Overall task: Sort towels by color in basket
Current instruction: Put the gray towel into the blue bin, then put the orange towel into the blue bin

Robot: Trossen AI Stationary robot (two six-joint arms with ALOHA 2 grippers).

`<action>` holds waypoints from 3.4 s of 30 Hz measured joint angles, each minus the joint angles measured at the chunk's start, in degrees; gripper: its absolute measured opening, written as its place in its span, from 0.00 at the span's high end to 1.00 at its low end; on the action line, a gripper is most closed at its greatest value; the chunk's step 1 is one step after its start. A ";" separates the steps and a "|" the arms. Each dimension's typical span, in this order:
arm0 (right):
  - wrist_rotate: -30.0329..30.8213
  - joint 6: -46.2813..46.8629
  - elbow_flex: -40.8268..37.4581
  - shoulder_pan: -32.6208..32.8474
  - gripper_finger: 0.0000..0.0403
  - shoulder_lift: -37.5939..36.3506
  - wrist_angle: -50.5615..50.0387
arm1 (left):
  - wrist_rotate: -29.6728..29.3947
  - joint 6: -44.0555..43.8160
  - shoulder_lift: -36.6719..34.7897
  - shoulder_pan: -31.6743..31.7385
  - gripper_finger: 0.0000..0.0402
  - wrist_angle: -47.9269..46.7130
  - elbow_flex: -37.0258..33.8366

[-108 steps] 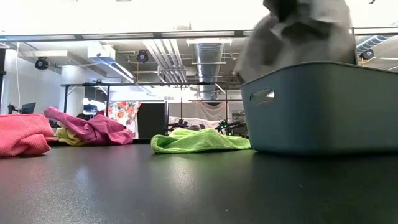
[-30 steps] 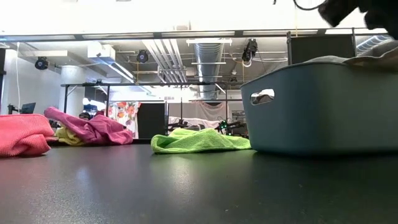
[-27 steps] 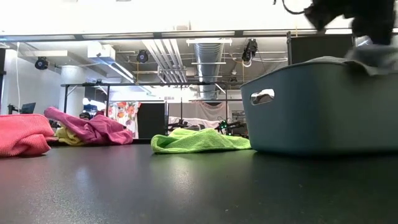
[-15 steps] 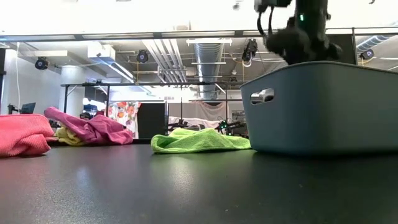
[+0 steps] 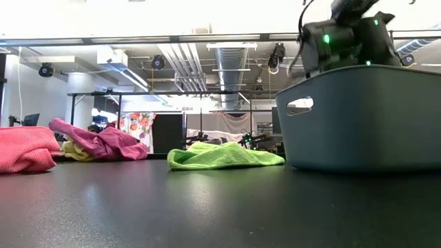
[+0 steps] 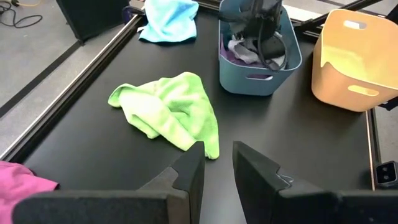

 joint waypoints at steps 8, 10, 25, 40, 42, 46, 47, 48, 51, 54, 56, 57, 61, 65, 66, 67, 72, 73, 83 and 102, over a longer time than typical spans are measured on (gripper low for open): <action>-0.06 -7.41 15.30 -0.11 0.52 -5.90 -16.28 | 1.70 -1.07 -0.78 0.00 0.83 -0.90 0.00; 0.01 -8.15 19.14 -0.11 0.50 -7.32 -19.12 | 4.56 -1.40 -0.80 0.00 0.83 -2.07 -0.02; 21.84 -14.70 25.76 1.14 0.46 -13.44 11.40 | 22.22 -16.72 0.54 -0.13 0.83 -1.78 -15.62; 21.28 -16.73 25.44 1.32 0.47 -10.35 15.36 | 37.49 -33.38 5.81 -9.80 0.83 16.54 -30.86; 21.18 -16.63 25.44 1.56 0.47 -10.08 15.55 | 37.78 -34.72 7.57 -12.88 0.83 19.54 -30.75; 21.11 -17.11 25.44 1.83 0.46 -9.80 15.42 | 39.14 -39.60 12.14 -18.49 0.82 18.88 -30.77; 21.12 -17.20 25.44 1.92 0.47 -9.76 15.45 | 40.27 -40.91 13.30 -19.43 0.81 18.44 -30.77; 21.11 -17.48 25.44 1.91 0.47 -9.73 15.38 | 41.39 -42.37 14.41 -20.18 0.79 18.29 -30.77; 21.16 -18.99 25.44 1.90 0.46 -9.38 15.70 | 43.85 -44.41 17.42 -21.45 0.71 17.70 -30.75; 21.12 -19.56 25.44 1.90 0.46 -9.01 15.61 | 44.29 -43.22 20.59 -22.13 0.60 15.44 -30.01; 21.14 -19.61 25.44 1.90 0.47 -8.65 15.68 | 45.66 -41.00 22.73 -22.42 0.52 14.79 -29.97; 21.14 -19.63 25.44 1.90 0.47 -8.54 15.63 | 46.53 -39.65 23.90 -22.54 0.49 14.59 -29.97; 21.12 -19.44 25.44 2.14 0.46 -8.18 15.61 | 49.53 -31.65 28.68 -23.46 0.40 13.98 -30.10; 21.11 -18.79 25.44 2.66 0.47 -8.18 15.60 | 49.48 -27.25 33.74 -24.08 0.37 14.03 -30.19; 21.10 -18.71 25.44 2.83 0.47 -8.18 15.59 | 49.47 -26.42 35.11 -24.21 0.37 14.03 -30.23; 21.10 -18.69 25.44 3.01 0.48 -8.18 15.59 | 49.45 -25.58 36.40 -24.43 0.38 14.05 -30.27; 21.09 -18.71 25.44 3.88 0.49 -8.19 15.56 | 50.61 -20.57 40.30 -25.04 0.47 16.28 -30.04; 21.08 -18.71 25.44 3.94 0.49 -8.36 15.42 | 50.69 -20.43 40.45 -25.08 0.50 17.04 -30.05; 21.11 -19.42 25.44 3.93 0.50 -13.69 14.05 | 38.38 -26.62 30.02 -25.07 0.97 18.77 -30.53; 22.19 -38.40 25.44 8.32 0.48 -6.11 50.74 | -2.02 -24.58 -7.99 -15.90 0.99 46.29 -37.13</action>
